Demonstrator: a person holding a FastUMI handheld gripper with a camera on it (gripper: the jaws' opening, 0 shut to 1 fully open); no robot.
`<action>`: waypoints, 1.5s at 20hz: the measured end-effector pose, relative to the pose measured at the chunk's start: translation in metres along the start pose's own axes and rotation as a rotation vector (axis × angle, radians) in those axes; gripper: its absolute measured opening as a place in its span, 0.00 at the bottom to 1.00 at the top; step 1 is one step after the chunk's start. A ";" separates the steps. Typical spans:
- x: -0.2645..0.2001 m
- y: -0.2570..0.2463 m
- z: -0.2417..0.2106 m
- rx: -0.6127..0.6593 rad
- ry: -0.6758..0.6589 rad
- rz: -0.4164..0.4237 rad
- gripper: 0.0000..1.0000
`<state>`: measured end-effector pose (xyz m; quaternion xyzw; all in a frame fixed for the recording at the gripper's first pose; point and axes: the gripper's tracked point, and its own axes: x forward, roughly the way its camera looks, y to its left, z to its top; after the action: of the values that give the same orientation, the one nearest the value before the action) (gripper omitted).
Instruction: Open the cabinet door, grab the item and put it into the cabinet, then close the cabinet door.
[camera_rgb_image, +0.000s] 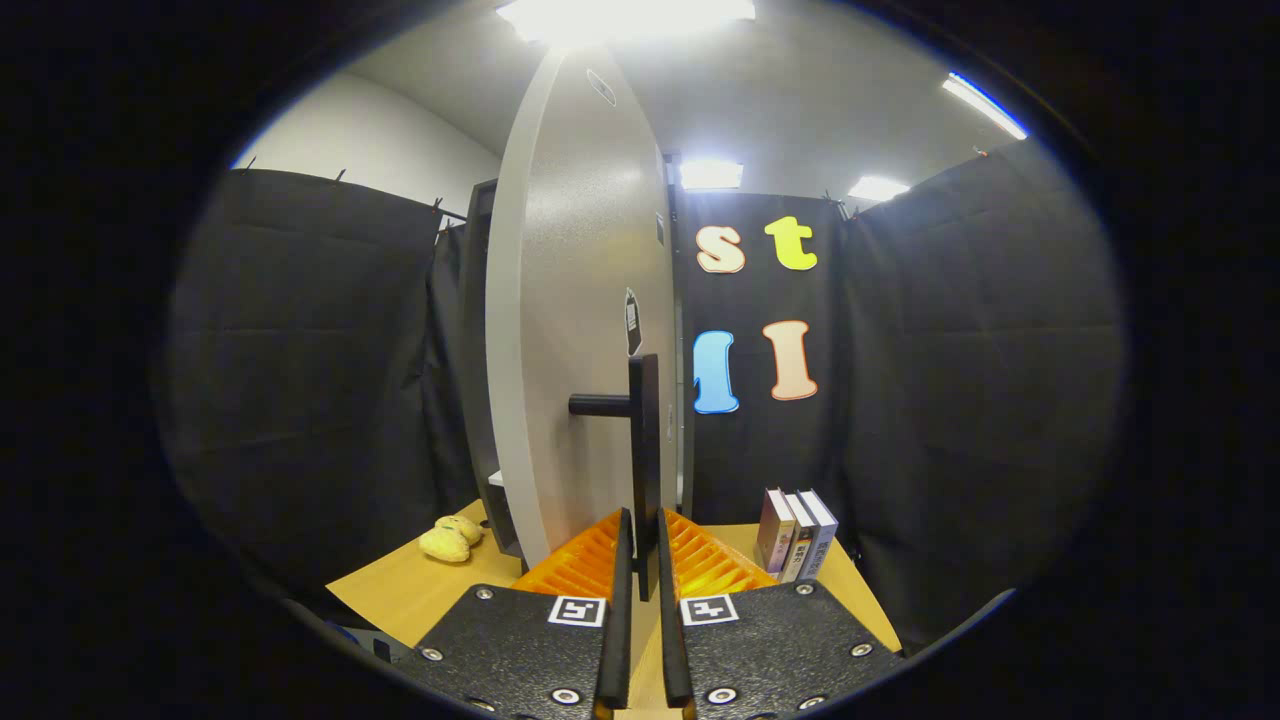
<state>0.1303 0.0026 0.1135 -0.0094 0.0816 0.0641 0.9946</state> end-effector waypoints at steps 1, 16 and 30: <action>0.000 -0.005 0.000 0.005 0.000 -0.023 0.13; -0.005 0.026 0.042 0.057 -0.267 0.012 0.57; 0.002 0.114 -0.030 0.119 -0.089 0.185 0.93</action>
<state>0.1127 0.1150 0.0828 0.0603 0.0414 0.1507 0.9859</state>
